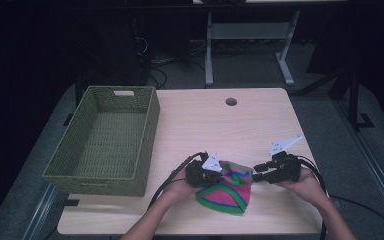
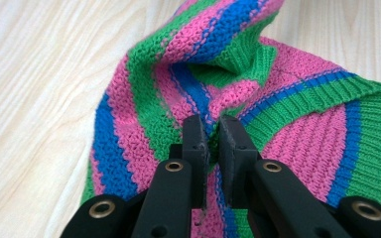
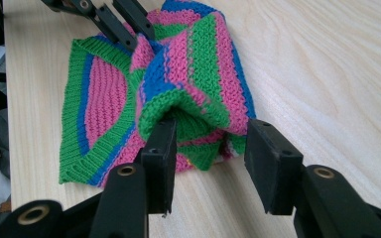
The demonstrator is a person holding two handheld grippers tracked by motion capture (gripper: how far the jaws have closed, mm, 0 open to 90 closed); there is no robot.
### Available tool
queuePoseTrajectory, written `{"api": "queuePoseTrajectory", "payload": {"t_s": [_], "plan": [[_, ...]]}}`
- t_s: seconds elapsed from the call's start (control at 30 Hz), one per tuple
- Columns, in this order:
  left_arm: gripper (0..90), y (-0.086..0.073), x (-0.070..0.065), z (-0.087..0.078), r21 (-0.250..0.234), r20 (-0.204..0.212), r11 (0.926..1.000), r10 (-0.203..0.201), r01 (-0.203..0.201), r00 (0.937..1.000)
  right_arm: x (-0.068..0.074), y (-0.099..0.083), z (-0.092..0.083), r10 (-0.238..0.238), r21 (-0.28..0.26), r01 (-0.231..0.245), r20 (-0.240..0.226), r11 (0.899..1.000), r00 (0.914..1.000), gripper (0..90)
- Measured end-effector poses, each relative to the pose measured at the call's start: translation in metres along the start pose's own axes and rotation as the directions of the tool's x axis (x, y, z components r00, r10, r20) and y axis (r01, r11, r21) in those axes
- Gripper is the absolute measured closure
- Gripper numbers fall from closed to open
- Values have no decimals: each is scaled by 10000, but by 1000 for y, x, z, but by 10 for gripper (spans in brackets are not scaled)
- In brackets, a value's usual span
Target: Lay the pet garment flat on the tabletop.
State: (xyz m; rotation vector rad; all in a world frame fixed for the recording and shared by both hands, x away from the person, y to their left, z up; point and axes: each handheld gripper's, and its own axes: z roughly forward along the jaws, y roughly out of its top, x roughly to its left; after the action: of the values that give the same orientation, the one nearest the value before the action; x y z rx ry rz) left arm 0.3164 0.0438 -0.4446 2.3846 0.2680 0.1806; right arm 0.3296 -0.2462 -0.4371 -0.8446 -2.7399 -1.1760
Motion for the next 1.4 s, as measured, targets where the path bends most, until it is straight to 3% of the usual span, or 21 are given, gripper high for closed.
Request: {"api": "queuePoseTrajectory", "payload": {"t_s": [0.27,0.4,0.43,0.53,0.63,0.77,0.8,1.0,1.17,1.4], "plan": [[828,-8,-3,-18,44,-111,10000,64,-64,9999,8,5,2,-296,-27,295,-298,9996,9991,549],[829,-11,-5,-23,69,-146,10000,74,-73,9999,16,12,-2,-727,-339,706,-668,9969,9951,528],[829,-11,-5,-24,141,-137,9997,181,-179,9997,23,16,-3,-1144,-535,1097,-959,9925,9888,525],[829,-13,-6,-26,122,-113,9998,172,-171,9998,32,20,-3,-1543,-563,1491,-1045,9872,9825,539],[829,-14,-5,-26,252,-109,9994,254,-251,9996,32,28,2,-1910,-107,1907,-561,9816,9800,561],[829,-17,-7,-28,44,-107,9999,103,-102,9999,19,34,13,-1352,195,1366,-604,9904,9890,641],[829,-18,-6,-30,155,-94,9996,234,-233,9997,17,34,16,-1354,256,1369,-523,9903,9894,665],[830,-24,-5,-33,84,-30,9999,90,-90,10000,13,32,32,-1379,959,1379,-67,9858,9904,772],[830,-27,-5,-38,-59,-4,10000,-16,16,10000,16,33,29,-1276,825,1286,-175,9883,9917,800],[830,-31,-13,-50,-418,25,9990,-139,140,9999,33,30,12,-1234,335,1248,-423,9916,9915,797]]}}
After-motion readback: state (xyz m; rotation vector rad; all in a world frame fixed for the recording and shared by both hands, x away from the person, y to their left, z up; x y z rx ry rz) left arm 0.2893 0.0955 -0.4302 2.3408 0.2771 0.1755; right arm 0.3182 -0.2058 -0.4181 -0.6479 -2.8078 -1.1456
